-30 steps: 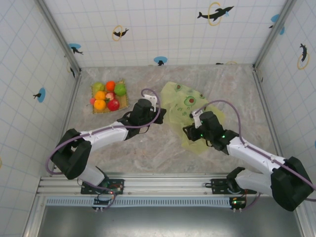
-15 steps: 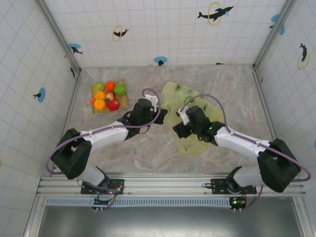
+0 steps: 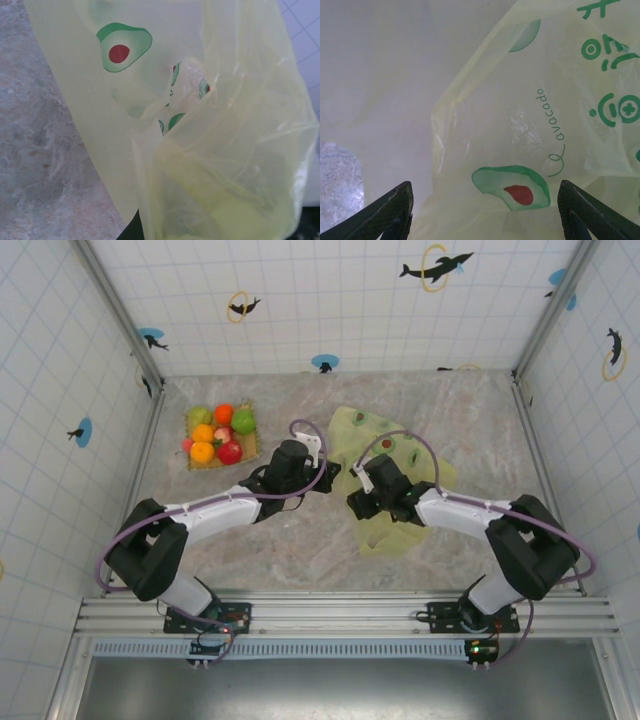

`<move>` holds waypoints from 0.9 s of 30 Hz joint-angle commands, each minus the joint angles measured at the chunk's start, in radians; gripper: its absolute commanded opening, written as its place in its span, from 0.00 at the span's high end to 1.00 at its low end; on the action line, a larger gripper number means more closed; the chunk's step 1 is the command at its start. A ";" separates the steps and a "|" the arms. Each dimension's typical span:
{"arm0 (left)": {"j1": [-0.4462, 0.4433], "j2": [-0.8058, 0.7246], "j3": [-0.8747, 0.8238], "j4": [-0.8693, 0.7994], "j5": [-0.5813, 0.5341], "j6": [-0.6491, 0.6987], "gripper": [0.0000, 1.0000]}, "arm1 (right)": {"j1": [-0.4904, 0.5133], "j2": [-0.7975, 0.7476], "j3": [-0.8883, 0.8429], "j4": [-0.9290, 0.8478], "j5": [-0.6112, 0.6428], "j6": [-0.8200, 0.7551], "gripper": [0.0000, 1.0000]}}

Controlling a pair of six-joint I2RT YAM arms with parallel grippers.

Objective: Place the fruits into the plastic bag

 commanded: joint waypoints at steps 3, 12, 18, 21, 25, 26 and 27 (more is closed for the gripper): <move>0.004 0.011 0.035 0.024 0.038 -0.031 1.00 | 0.001 0.051 0.017 0.145 0.005 0.043 0.21; 0.004 0.001 0.019 0.069 0.085 -0.103 1.00 | 0.001 0.116 -0.028 0.275 0.089 0.068 0.20; 0.004 -0.008 0.004 0.098 0.098 -0.143 1.00 | -0.002 0.149 -0.072 0.347 0.147 0.120 0.34; 0.004 -0.011 -0.004 0.102 0.092 -0.149 1.00 | -0.009 0.157 -0.079 0.353 0.151 0.135 0.50; 0.005 -0.015 -0.013 0.091 0.065 -0.145 1.00 | -0.022 0.142 -0.077 0.308 0.185 0.152 0.72; 0.005 -0.017 -0.015 0.086 0.058 -0.143 1.00 | -0.025 0.132 -0.080 0.296 0.195 0.156 0.77; 0.007 -0.021 -0.017 0.077 0.046 -0.135 1.00 | -0.033 0.118 -0.085 0.281 0.205 0.160 0.82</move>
